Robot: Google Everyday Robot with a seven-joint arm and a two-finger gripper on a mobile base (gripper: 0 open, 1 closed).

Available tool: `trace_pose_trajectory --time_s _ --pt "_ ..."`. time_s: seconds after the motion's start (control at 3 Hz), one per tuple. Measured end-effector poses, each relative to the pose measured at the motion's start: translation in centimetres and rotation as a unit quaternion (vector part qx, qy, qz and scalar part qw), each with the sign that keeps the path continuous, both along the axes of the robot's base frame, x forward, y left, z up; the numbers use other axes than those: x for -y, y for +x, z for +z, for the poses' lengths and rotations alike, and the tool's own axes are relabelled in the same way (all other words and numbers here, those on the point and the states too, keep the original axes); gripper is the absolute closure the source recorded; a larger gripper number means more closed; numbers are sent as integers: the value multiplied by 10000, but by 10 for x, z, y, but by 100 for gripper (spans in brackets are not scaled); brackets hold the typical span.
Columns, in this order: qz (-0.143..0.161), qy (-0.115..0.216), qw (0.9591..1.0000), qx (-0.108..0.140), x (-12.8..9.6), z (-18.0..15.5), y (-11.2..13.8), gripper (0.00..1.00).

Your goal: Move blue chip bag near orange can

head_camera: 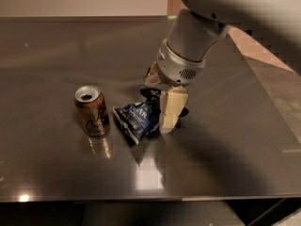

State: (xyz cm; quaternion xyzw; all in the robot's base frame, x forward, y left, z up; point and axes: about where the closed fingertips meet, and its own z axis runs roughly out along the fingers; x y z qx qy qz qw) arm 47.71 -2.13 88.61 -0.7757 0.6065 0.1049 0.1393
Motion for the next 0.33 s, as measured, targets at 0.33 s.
trace_pose_trajectory --time_s 0.33 --pt "0 0 10000 1 0 0 0 0"
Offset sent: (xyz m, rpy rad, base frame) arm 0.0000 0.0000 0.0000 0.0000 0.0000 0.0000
